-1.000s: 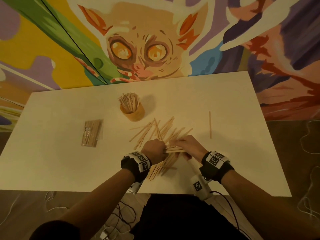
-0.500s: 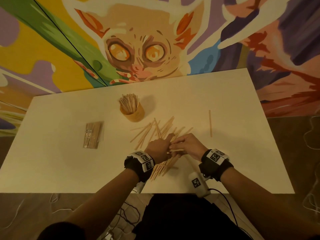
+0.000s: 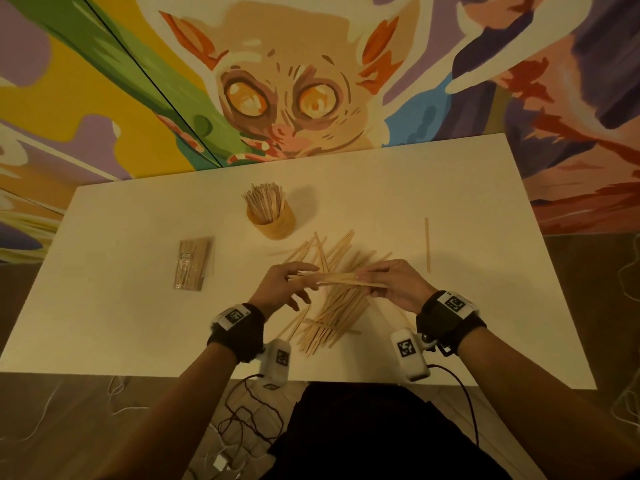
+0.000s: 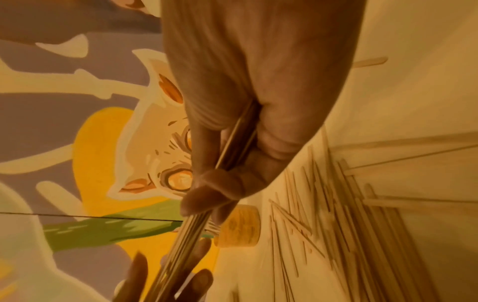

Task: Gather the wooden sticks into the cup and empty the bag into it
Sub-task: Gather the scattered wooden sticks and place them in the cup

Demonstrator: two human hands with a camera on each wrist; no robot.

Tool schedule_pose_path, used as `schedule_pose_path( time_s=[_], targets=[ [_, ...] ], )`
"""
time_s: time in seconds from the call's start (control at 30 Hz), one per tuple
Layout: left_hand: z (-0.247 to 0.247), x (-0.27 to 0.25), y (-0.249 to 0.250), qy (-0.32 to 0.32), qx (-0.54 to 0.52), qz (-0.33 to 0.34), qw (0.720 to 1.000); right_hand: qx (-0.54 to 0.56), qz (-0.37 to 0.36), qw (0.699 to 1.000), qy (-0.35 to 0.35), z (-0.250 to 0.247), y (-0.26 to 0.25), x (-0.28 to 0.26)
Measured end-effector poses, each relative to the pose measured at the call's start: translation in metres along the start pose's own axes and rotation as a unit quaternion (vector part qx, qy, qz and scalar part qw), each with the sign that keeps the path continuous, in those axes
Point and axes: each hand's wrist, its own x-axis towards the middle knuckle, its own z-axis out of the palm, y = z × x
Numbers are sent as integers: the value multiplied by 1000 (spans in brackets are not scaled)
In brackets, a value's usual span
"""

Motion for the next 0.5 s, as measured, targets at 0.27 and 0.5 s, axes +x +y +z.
schedule_pose_path(
  time_s=[0.27,0.5],
  targets=[
    [25,1,-7,139,-254,-15,957,-27,-22,999,5,28,-5,10],
    [28,3,-6,136,-233,11,963,-97,-66,990,73,44,3,22]
  ],
)
